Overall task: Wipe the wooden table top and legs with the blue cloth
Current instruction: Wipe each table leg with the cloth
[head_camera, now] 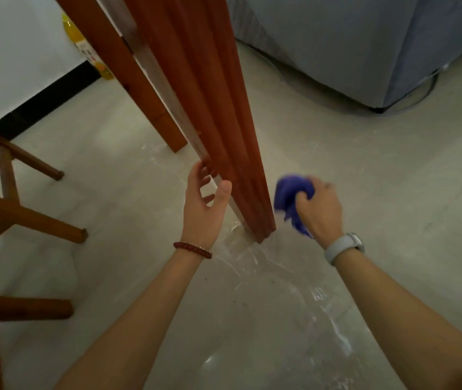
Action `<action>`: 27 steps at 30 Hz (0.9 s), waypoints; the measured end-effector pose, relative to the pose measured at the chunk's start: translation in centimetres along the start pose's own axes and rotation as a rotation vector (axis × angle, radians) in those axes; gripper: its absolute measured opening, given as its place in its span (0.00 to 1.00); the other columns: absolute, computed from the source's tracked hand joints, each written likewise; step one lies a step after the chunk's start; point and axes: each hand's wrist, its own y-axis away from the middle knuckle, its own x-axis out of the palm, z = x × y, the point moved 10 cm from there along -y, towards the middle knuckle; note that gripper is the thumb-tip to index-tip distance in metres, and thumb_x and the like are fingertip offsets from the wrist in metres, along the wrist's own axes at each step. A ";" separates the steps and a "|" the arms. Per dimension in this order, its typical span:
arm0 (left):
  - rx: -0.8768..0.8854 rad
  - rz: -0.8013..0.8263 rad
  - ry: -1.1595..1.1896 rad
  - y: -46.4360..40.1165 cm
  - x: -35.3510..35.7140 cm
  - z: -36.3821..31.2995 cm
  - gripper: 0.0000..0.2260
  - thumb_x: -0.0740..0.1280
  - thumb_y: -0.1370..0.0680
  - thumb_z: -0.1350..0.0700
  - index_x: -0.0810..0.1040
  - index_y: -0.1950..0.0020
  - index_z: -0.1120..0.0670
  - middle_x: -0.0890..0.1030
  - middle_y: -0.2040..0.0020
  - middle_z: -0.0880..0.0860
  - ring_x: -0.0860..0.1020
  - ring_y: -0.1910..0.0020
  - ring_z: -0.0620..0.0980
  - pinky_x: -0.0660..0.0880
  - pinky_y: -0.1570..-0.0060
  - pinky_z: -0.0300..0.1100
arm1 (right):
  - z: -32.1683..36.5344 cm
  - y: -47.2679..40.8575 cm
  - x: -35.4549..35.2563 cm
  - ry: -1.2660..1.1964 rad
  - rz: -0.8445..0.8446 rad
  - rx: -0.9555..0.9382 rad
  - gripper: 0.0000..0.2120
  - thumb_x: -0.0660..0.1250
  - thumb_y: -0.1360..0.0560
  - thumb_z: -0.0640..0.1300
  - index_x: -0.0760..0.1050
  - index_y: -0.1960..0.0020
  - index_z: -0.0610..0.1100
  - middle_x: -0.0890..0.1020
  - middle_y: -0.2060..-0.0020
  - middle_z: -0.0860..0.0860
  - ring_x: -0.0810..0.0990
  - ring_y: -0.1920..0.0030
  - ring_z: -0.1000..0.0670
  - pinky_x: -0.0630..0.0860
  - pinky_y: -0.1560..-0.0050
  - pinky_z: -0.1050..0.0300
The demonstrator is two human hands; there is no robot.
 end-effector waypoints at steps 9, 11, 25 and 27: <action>-0.043 0.062 -0.001 -0.6 -0.5 0.6 0.22 0.65 0.25 0.54 0.63 0.33 0.51 0.71 0.37 0.49 0.71 0.38 0.47 0.71 0.55 0.21 | -4.2 4.9 9.1 0.213 0.483 0.084 0.19 0.58 0.25 0.38 0.68 0.34 0.42 0.77 0.43 0.36 0.77 0.46 0.38 0.70 0.50 0.54; -0.037 0.088 0.017 -0.9 -0.7 0.7 0.22 0.67 0.26 0.54 0.64 0.34 0.50 0.72 0.37 0.50 0.71 0.38 0.49 0.73 0.51 0.28 | -6.2 6.9 9.8 0.372 0.662 0.071 0.17 0.59 0.25 0.41 0.70 0.36 0.41 0.76 0.41 0.39 0.75 0.42 0.39 0.70 0.45 0.53; -0.571 0.342 -0.007 5.3 -1.7 12.8 0.21 0.57 0.22 0.46 0.61 0.30 0.49 0.64 0.29 0.52 0.66 0.33 0.53 0.68 0.38 0.47 | 4.1 11.8 9.8 -0.149 0.575 -0.212 0.15 0.65 0.30 0.29 0.72 0.45 0.40 0.77 0.57 0.49 0.76 0.57 0.51 0.70 0.56 0.64; -0.662 0.383 0.085 6.4 -1.3 13.9 0.21 0.55 0.22 0.43 0.64 0.31 0.49 0.67 0.31 0.51 0.68 0.34 0.51 0.66 0.35 0.47 | 4.9 13.4 10.4 -0.215 0.637 -0.246 0.14 0.66 0.30 0.29 0.72 0.48 0.42 0.78 0.57 0.50 0.76 0.59 0.57 0.71 0.56 0.68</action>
